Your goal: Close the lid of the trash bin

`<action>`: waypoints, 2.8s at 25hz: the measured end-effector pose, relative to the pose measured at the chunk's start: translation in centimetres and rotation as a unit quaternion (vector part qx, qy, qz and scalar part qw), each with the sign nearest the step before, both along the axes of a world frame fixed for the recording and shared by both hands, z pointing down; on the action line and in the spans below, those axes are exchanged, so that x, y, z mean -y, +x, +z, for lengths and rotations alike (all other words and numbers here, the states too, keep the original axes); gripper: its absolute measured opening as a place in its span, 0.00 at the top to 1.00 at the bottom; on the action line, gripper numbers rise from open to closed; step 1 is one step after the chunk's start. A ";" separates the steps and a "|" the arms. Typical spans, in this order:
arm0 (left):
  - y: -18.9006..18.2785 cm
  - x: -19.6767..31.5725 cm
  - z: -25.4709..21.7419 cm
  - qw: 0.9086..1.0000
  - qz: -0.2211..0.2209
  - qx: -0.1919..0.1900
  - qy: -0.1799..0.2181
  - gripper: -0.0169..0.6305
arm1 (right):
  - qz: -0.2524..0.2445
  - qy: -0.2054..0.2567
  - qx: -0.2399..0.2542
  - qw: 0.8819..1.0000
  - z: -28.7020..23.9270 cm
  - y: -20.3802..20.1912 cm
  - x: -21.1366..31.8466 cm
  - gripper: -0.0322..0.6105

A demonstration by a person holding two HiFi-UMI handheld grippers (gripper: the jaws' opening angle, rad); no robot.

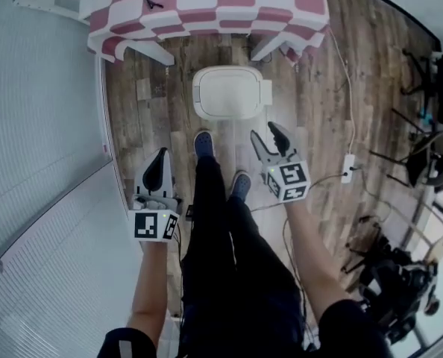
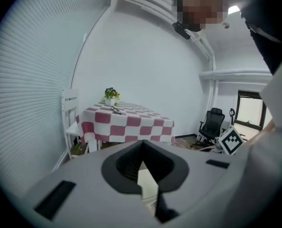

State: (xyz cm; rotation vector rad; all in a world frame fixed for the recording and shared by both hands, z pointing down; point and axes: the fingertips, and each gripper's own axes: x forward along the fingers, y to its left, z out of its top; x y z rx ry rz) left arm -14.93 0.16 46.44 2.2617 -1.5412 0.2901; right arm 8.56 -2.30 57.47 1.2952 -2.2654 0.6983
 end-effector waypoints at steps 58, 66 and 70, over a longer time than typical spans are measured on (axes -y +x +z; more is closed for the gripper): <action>0.8 -20.5 -24.3 0.992 -0.043 0.019 0.113 0.96 | 0.031 0.211 -0.021 0.977 -35.7 8.7 -20.6 0.94; 2.5 -19.4 -25.8 0.990 -0.015 0.019 0.138 0.96 | 0.008 0.231 -0.037 0.972 -35.7 8.7 -20.7 0.95; 2.7 -19.0 -25.9 0.990 -0.009 0.019 0.140 0.96 | 0.024 0.222 -0.029 0.974 -36.2 9.2 -20.2 0.95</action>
